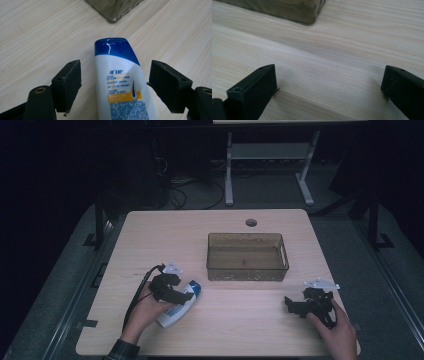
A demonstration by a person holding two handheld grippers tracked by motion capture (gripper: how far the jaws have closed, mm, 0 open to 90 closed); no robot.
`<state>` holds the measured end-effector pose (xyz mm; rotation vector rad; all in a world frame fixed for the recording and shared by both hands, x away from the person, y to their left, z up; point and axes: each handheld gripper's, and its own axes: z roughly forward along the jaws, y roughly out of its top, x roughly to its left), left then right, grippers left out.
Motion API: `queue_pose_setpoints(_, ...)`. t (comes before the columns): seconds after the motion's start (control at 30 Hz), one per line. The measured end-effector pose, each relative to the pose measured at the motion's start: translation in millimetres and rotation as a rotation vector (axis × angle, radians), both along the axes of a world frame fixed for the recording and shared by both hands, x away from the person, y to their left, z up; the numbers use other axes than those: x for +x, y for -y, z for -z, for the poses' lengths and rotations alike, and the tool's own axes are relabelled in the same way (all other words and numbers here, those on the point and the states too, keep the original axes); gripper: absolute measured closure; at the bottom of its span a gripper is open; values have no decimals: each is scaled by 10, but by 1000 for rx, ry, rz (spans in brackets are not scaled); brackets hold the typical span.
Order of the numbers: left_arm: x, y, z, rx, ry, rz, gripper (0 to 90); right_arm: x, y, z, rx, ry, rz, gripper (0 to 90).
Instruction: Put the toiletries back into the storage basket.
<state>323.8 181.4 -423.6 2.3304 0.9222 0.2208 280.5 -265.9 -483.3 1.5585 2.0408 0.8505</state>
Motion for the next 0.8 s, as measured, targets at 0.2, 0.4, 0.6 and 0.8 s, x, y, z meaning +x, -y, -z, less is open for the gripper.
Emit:
queue_pose_setpoints(0.2,50,107,48,38,-38,1,251,0,0,0,0,0,0,0)
queue_pose_setpoints(0.4,92,212,97,94,-61,17,251,0,0,0,0,0,0,0)
queue_pose_setpoints(0.6,126,291,126,139,-70,15,252,0,0,0,0,0,0,0)
queue_pose_setpoints(0.8,161,360,199,198,-88,10,252,0,0,0,0,0,0,0)
